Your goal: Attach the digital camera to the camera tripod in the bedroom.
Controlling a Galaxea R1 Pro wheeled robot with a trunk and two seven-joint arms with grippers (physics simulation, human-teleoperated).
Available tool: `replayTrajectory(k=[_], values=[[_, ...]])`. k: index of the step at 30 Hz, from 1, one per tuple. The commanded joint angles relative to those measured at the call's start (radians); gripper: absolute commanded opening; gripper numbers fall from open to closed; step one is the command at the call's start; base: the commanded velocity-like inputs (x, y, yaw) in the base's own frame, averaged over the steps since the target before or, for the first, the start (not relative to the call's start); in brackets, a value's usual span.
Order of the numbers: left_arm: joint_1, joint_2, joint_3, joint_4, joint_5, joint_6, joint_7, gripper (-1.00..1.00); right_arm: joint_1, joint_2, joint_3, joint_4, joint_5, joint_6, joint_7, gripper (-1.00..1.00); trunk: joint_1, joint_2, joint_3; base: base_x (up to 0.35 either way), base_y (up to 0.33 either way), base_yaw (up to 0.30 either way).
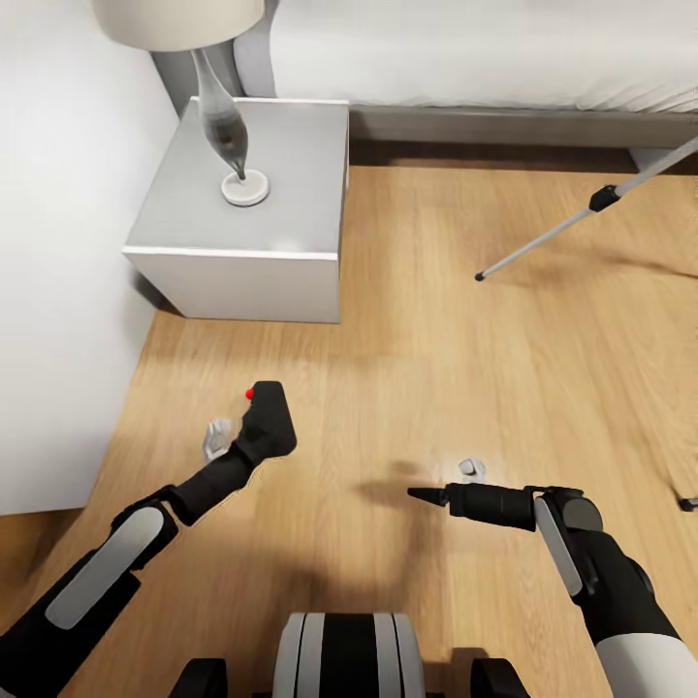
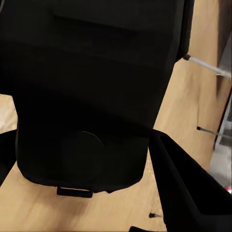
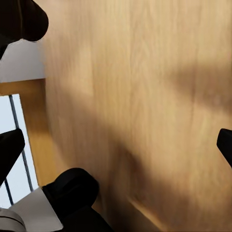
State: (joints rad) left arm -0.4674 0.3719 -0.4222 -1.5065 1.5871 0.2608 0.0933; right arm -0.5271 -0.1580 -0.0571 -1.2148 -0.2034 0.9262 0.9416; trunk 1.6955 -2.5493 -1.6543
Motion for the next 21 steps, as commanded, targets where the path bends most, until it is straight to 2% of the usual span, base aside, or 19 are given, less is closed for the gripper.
replayTrajectory(k=[1,2,5,6,11,21], values=[[0.000,0.012,-0.001,0.000,0.034,0.000,-0.008,-1.00,0.000,0.000,-0.001,0.000,0.001,0.004,0.003,1.00,-0.001,0.000,0.003,0.000,0.000,0.000],[0.000,0.032,0.000,0.003,0.073,0.000,-0.025,-1.00,0.000,0.000,0.000,0.000,0.001,0.004,0.003,1.00,-0.001,0.000,0.007,0.000,0.000,0.000],[0.000,0.057,0.001,0.005,0.125,0.000,-0.043,-1.00,-0.001,0.001,-0.001,0.000,0.001,0.005,0.003,1.00,-0.002,0.001,0.019,0.000,0.000,0.000],[0.000,0.060,0.001,0.005,0.133,0.000,-0.045,-1.00,-0.001,0.001,-0.001,0.000,0.001,0.005,0.003,1.00,-0.003,0.001,0.023,0.000,0.000,0.000],[0.000,0.071,-0.001,0.006,0.156,0.000,-0.053,-1.00,-0.001,0.001,-0.001,0.000,0.000,0.005,0.004,1.00,-0.005,0.002,0.042,0.000,0.000,0.000],[0.001,0.074,-0.002,0.001,0.165,0.007,-0.071,-1.00,-0.001,0.001,0.000,0.000,-0.002,0.009,0.004,1.00,-0.010,0.005,0.081,0.000,0.000,0.000]])
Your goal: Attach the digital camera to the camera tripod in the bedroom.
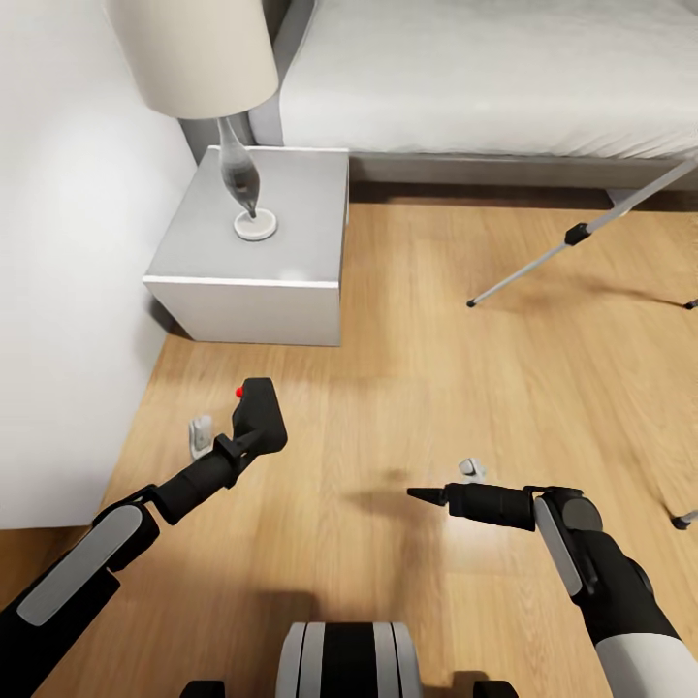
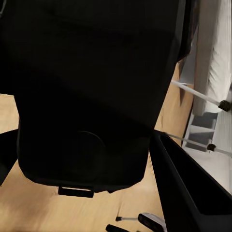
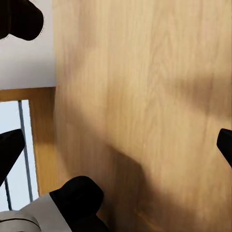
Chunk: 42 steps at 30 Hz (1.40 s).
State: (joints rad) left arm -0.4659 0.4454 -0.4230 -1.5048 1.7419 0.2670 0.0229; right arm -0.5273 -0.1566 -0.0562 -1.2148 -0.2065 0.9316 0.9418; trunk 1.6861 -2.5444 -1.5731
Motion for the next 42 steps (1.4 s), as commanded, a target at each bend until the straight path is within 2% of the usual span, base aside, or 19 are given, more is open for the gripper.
replayTrajectory(k=[1,29,42], values=[[-0.001,0.001,-0.001,-0.001,0.010,0.002,-0.003,-1.00,0.000,0.000,-0.001,0.000,0.001,0.004,0.004,1.00,-0.001,0.000,0.003,0.000,0.000,0.000],[0.000,-0.004,-0.005,-0.002,-0.001,0.001,-0.008,-1.00,0.000,-0.003,-0.002,0.000,0.001,0.005,0.005,1.00,-0.013,0.007,0.112,0.000,0.000,0.000],[0.000,-0.005,-0.022,-0.002,-0.001,0.001,-0.010,-1.00,0.000,-0.003,-0.002,0.000,0.001,0.006,0.005,1.00,-0.019,0.010,0.162,0.000,0.000,0.000]])
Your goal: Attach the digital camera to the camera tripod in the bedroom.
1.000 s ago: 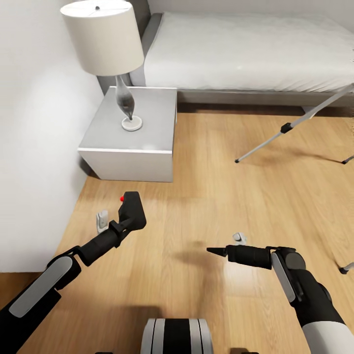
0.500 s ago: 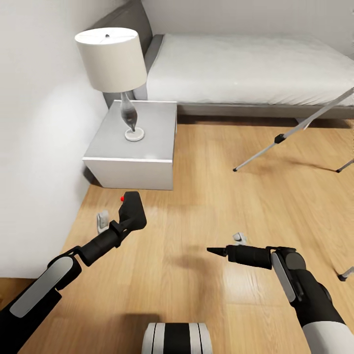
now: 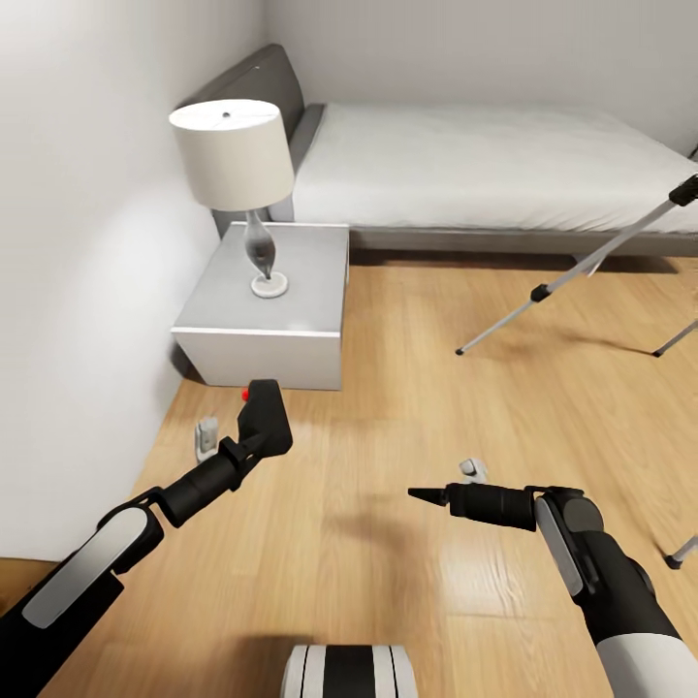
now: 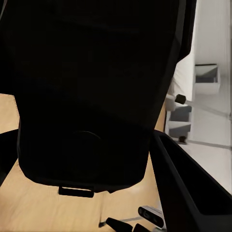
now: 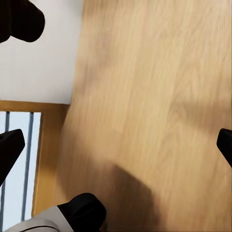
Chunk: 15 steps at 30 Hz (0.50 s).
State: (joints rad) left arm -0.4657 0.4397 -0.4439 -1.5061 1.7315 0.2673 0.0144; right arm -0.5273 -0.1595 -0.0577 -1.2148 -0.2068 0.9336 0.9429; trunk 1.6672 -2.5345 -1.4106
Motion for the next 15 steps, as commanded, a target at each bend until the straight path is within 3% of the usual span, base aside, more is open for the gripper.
replayTrajectory(k=[1,15], values=[[-0.001,0.001,-0.001,0.000,0.009,0.001,-0.002,-1.00,0.000,0.000,-0.001,0.000,0.001,0.003,0.004,1.00,-0.001,0.000,0.003,0.000,0.000,0.000],[-0.001,0.001,-0.002,0.000,0.010,0.001,-0.002,-1.00,0.000,0.002,-0.001,0.000,0.000,0.002,0.004,1.00,-0.007,0.003,0.057,0.000,0.000,0.000]])
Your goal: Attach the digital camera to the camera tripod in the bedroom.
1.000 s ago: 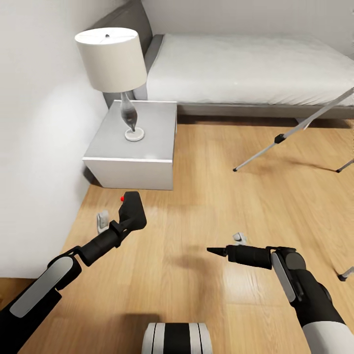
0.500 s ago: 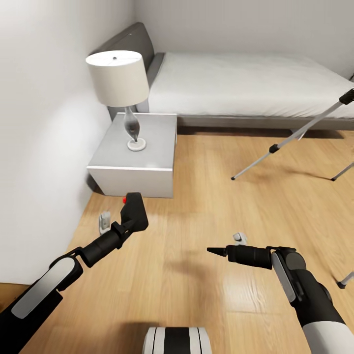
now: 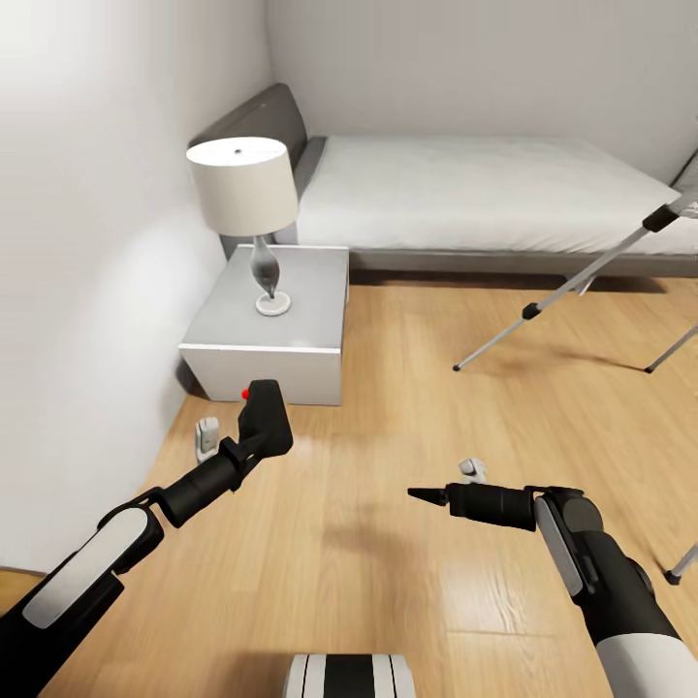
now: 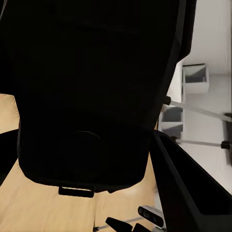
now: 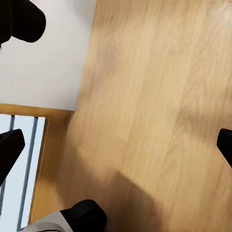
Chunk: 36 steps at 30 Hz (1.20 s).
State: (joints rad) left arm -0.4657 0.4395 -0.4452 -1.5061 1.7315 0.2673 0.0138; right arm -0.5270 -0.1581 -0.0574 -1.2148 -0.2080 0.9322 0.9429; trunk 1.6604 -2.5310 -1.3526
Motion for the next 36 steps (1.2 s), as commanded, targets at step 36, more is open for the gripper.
replayTrajectory(k=[36], values=[[-0.001,-0.001,-0.001,0.002,0.010,0.000,-0.002,-1.00,0.000,-0.001,-0.001,0.000,0.005,0.004,0.004,1.00,-0.016,0.008,0.139,0.000,0.000,0.000]])
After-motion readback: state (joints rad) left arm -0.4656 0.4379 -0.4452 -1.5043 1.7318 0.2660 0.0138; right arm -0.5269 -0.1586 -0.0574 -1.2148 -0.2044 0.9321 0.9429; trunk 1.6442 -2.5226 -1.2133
